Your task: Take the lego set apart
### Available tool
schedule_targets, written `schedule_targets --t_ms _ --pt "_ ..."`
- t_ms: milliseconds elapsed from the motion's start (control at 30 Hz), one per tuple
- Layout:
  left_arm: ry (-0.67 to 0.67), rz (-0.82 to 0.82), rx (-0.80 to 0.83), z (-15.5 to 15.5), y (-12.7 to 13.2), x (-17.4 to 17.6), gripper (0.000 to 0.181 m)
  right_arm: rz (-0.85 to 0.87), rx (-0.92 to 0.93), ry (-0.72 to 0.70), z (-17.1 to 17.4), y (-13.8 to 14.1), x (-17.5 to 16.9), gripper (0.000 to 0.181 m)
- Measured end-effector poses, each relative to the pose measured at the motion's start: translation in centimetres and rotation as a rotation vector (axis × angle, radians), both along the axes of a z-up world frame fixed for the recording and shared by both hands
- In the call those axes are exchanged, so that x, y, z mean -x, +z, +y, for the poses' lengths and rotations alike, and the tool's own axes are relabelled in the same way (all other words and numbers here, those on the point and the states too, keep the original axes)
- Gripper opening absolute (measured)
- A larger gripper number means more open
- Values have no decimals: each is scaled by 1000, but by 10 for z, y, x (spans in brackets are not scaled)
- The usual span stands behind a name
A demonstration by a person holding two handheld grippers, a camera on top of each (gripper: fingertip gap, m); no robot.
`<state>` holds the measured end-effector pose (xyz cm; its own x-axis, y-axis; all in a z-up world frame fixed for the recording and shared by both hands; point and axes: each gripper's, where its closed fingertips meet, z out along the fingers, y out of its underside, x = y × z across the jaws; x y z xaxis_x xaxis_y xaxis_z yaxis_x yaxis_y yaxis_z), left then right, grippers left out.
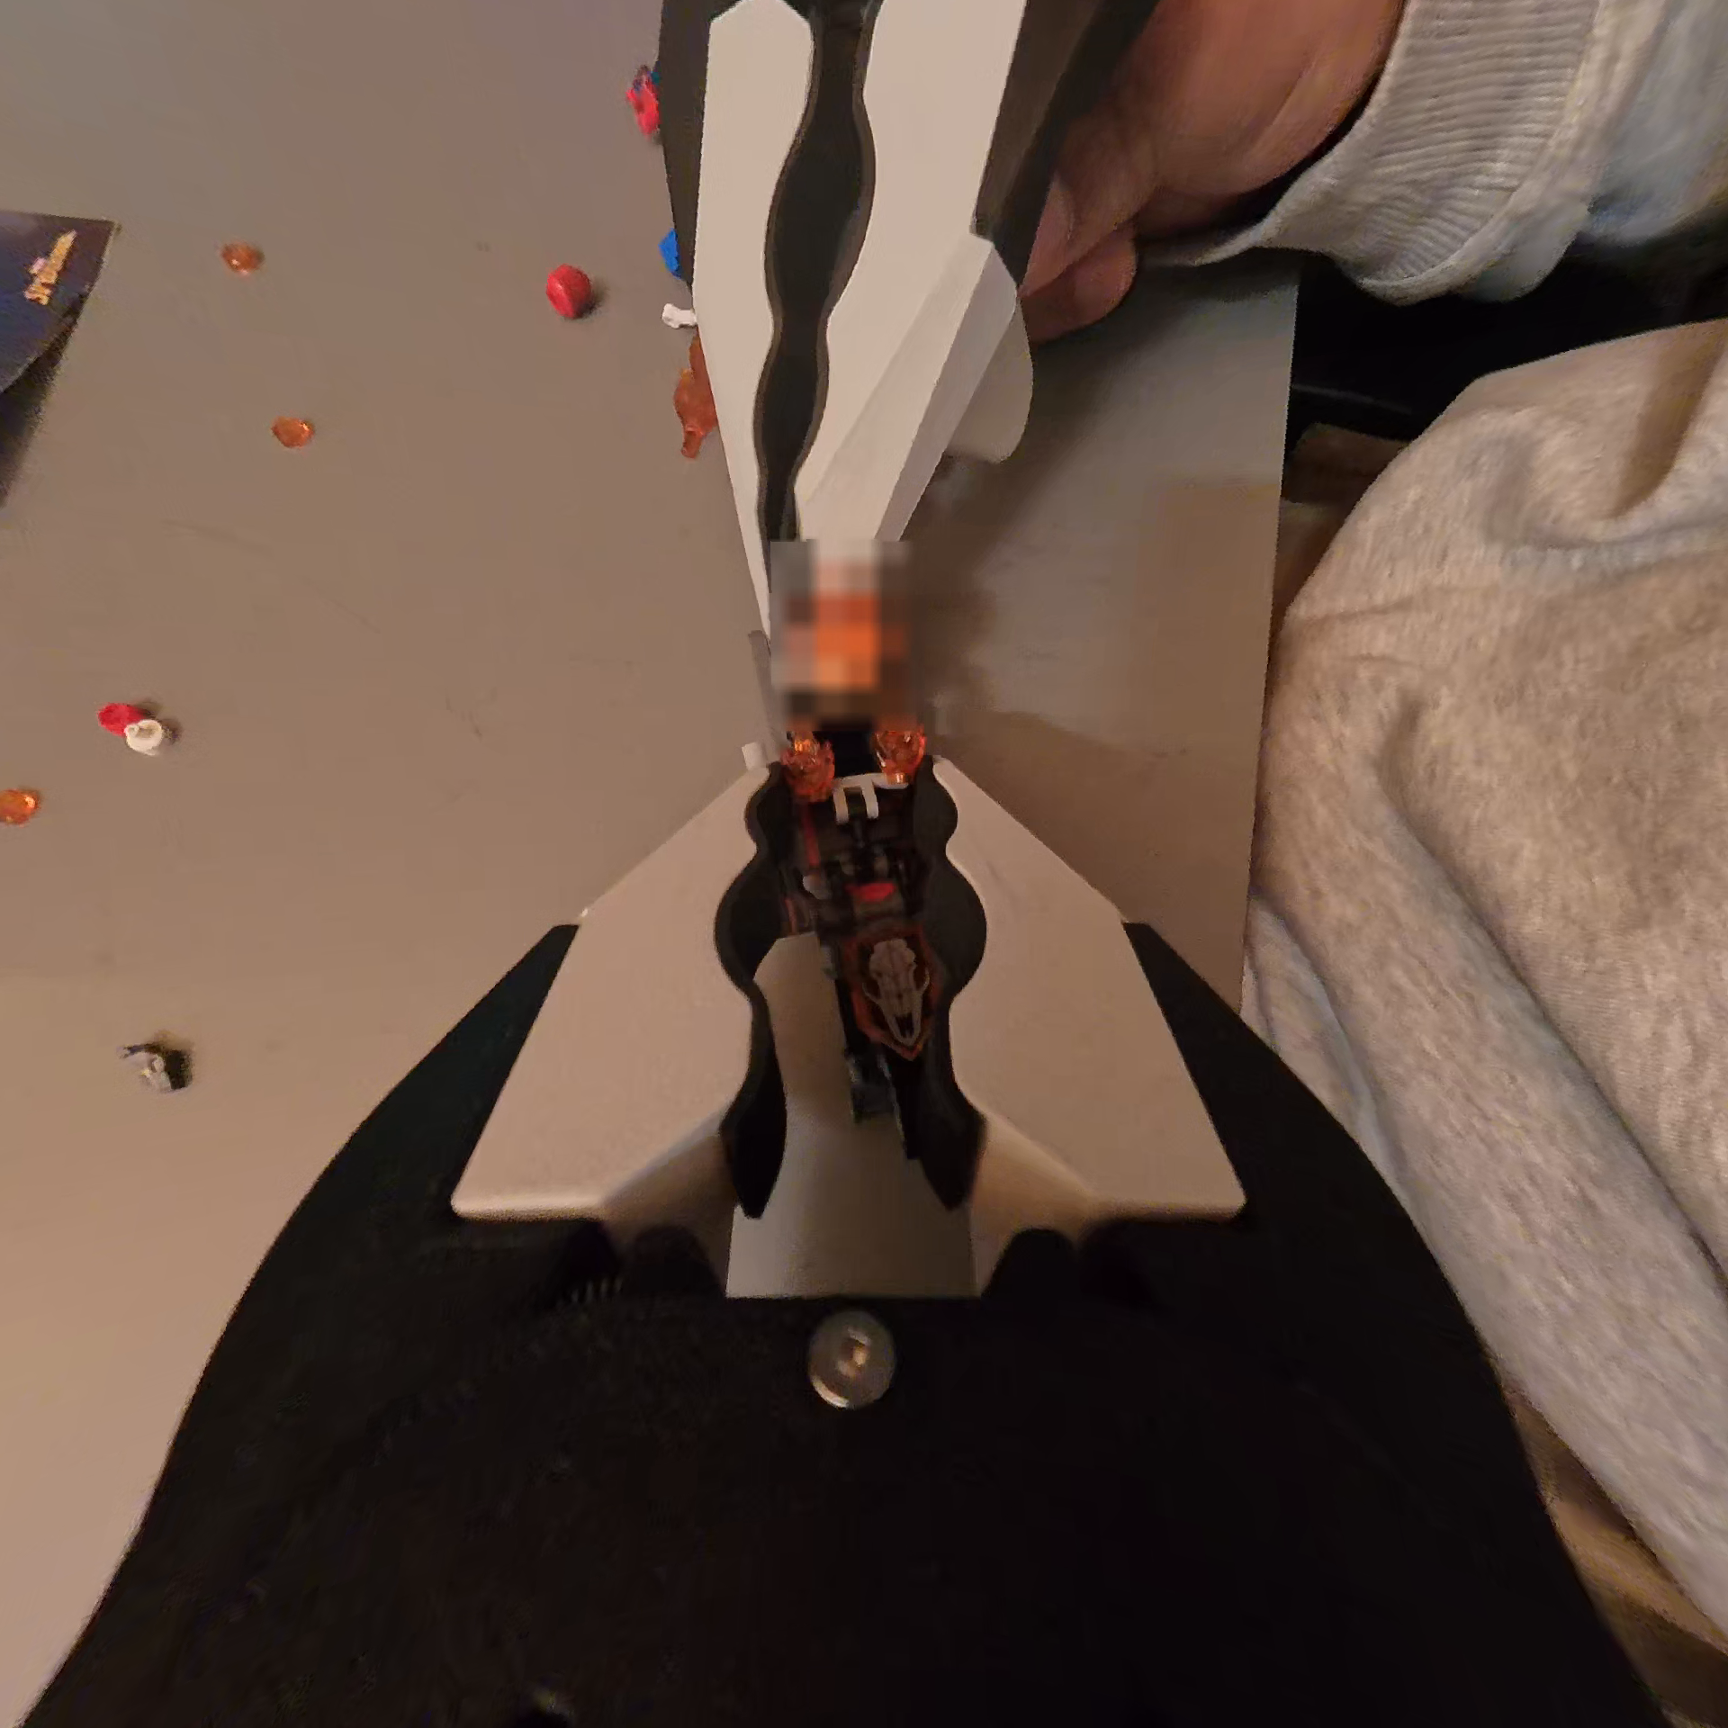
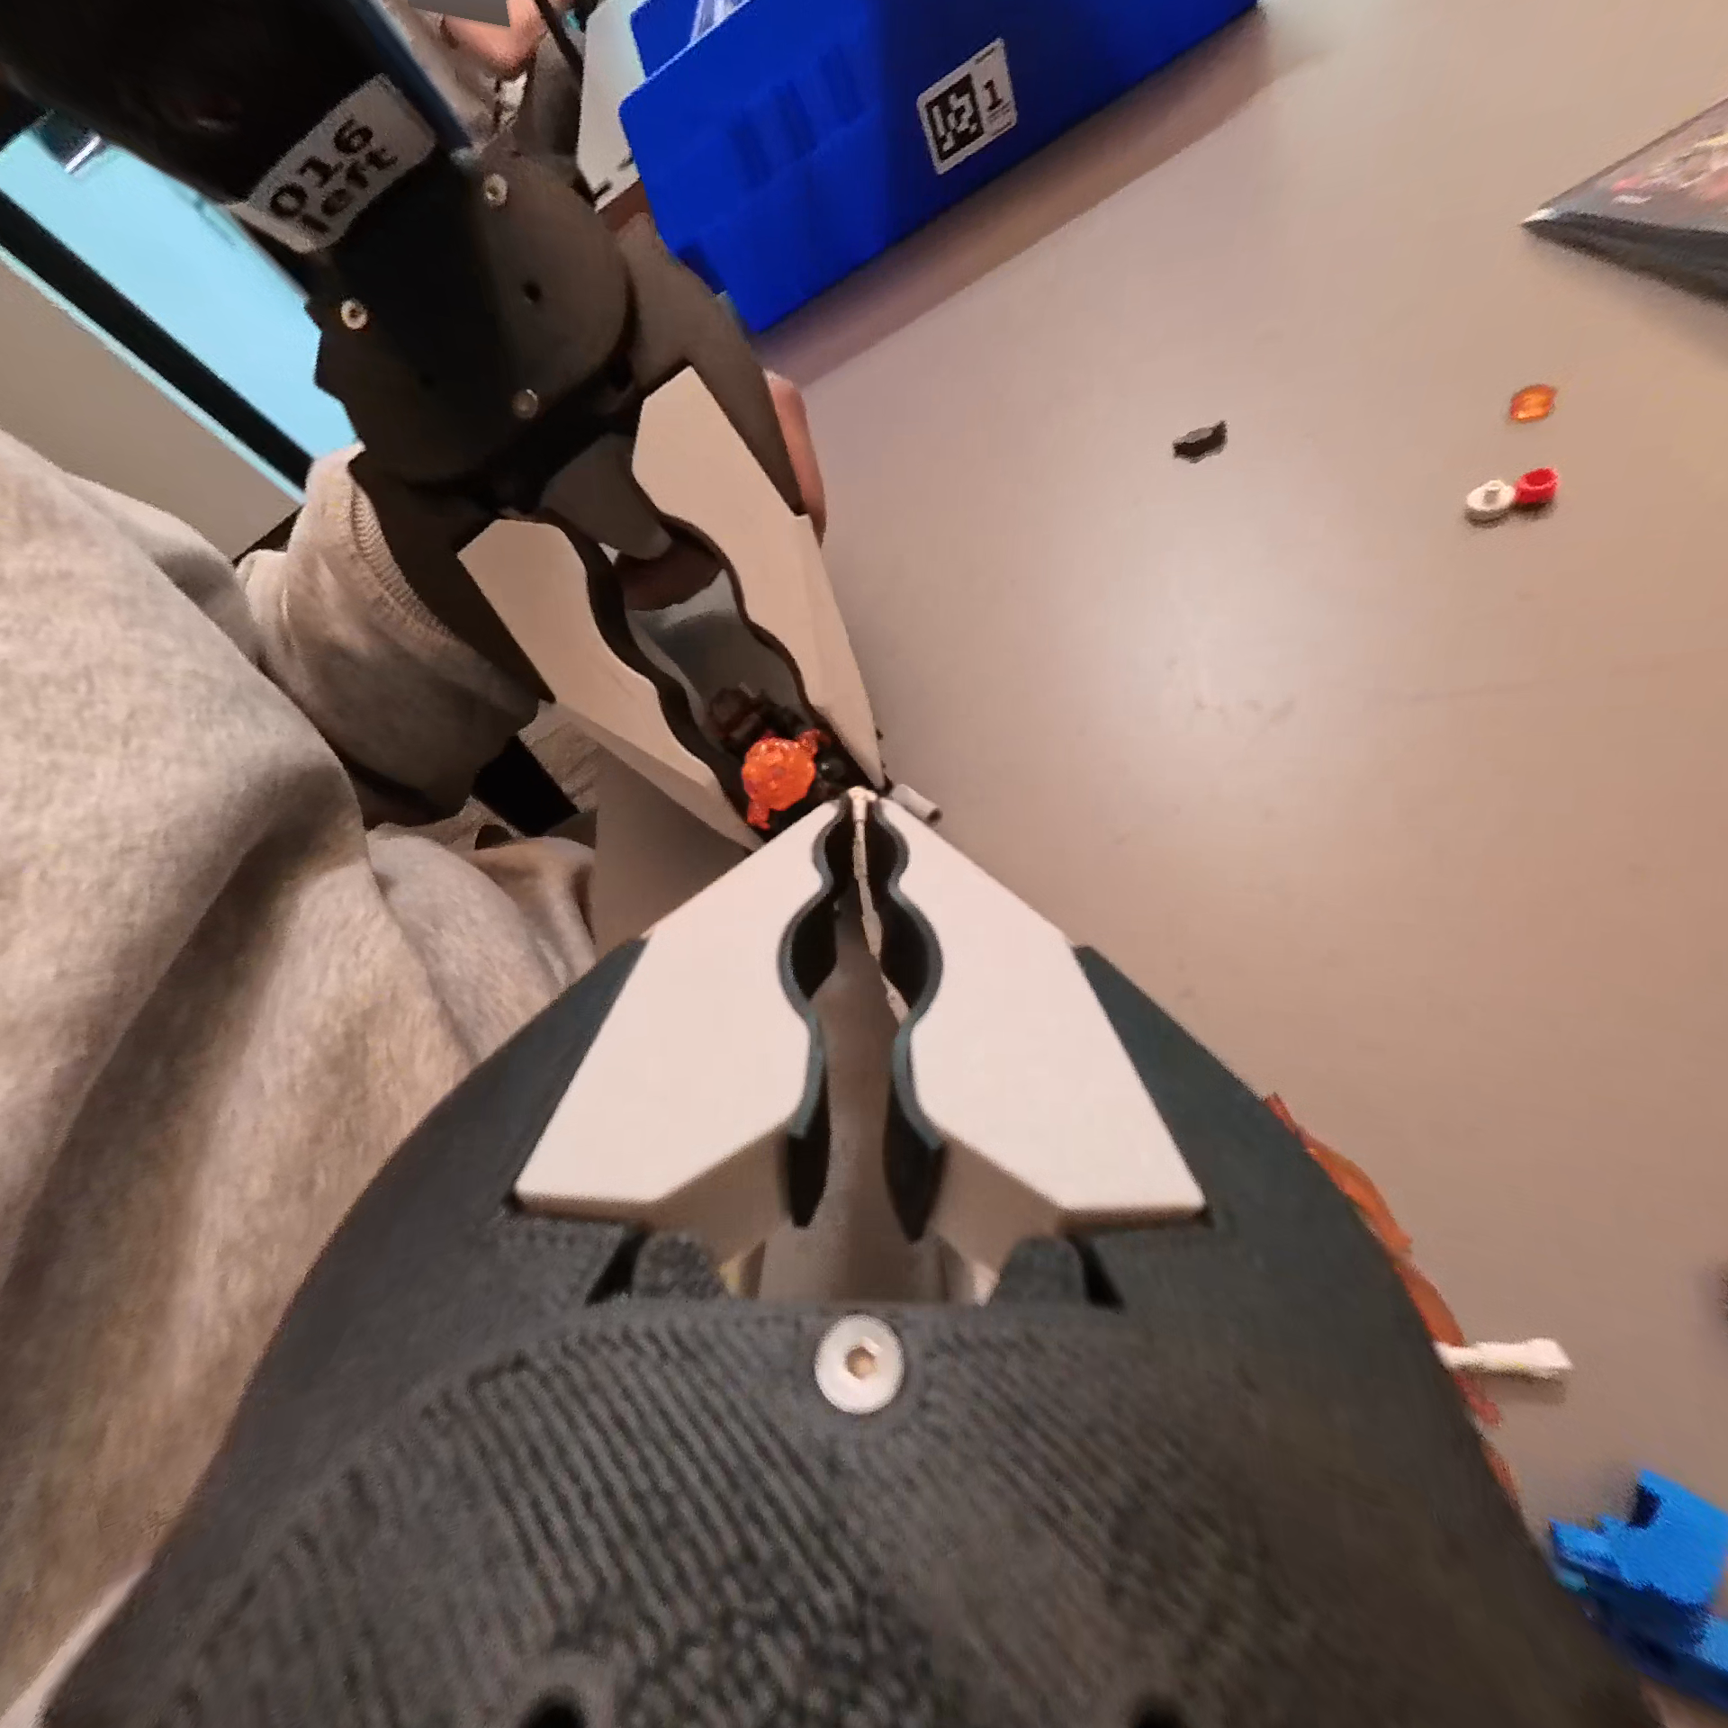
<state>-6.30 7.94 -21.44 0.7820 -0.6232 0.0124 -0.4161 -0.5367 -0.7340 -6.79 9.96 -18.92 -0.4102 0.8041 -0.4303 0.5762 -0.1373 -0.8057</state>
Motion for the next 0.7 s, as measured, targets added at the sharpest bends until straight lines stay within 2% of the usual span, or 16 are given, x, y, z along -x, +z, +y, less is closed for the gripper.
schedule_targets --t_ms 33,100,133,200,400,533,700 --pt "-4 0 2 0 0 0 30 14 10 -23 2 2 1 0" --pt "-21 -11 3 -1 0 -3 28 159 188 -120 17 38 5 0" --pt "-23 1 -2 -1 0 -3 28 155 217 -163 30 42 6 0" --pt "-23 13 -2 -1 0 -2 28 147 124 -260 55 36 3 0" --pt "-12 0 -40 5 2 -4 28 112 -112 -399 104 33 -19 1" --pt "-10 -1 -41 6 2 -4 29 91 80 -409 123 40 -24 1" --pt "15 -4 -59 10 8 0 33 110 336 -367 120 44 -22 1"
